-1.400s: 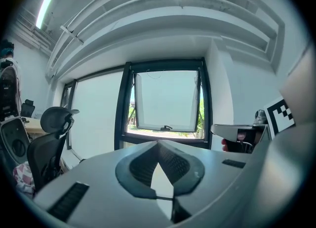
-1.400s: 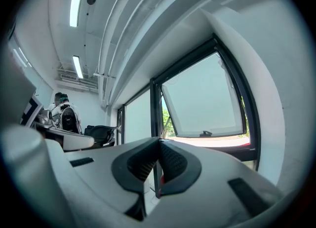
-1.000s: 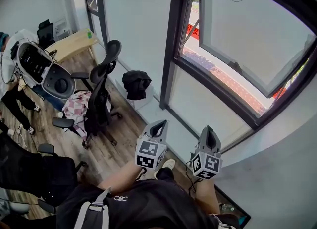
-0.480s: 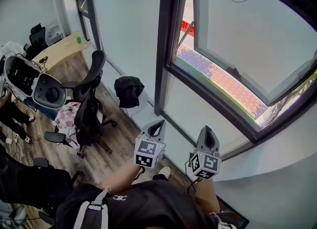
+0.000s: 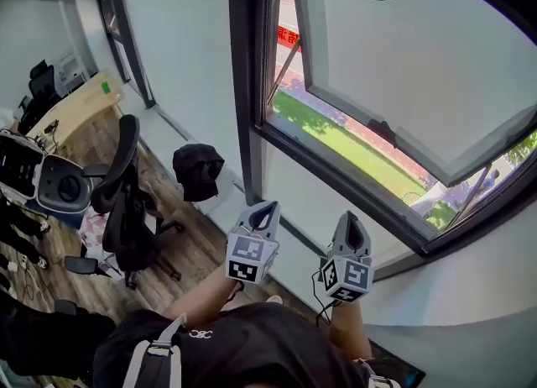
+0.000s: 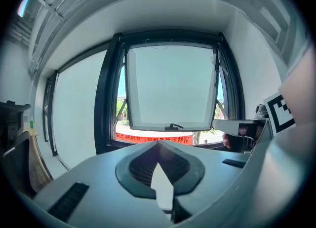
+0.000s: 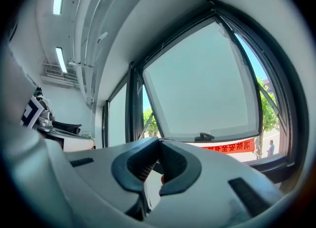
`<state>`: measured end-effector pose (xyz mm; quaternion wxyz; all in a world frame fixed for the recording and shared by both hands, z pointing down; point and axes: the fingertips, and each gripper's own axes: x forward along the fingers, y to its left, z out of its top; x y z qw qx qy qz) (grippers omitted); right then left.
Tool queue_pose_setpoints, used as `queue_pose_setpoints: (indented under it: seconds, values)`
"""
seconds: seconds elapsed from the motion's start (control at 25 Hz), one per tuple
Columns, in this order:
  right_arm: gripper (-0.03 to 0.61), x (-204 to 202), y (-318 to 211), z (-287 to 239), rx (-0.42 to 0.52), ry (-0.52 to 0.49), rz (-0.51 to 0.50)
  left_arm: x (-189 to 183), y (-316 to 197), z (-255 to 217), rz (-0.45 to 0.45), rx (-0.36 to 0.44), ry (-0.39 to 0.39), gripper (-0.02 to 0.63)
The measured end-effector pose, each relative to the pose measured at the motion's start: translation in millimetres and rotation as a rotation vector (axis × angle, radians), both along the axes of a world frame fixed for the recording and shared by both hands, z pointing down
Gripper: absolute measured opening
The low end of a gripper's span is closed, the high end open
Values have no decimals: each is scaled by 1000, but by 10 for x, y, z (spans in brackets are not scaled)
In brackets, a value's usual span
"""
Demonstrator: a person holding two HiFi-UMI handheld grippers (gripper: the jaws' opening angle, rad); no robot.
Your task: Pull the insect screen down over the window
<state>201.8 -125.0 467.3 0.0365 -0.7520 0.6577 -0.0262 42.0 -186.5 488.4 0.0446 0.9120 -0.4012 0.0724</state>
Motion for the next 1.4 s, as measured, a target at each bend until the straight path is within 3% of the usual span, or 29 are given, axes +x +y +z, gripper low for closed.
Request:
queue_pose_setpoints:
  seconds: [0.4, 0.88, 1.16, 1.4]
  values:
    - [5, 594, -318, -120, 19, 8, 60, 674, -423, -28, 71, 5, -15, 12]
    - [5, 1274, 223, -14, 8, -25, 233, 1551, -173, 71, 255, -8, -67, 12]
    - [5, 1439, 349, -50, 19, -25, 328, 1796, -157, 21, 351, 13, -70, 12]
    - [5, 1298, 119, -43, 1, -15, 356, 1644, -460, -50, 361, 9, -43, 12]
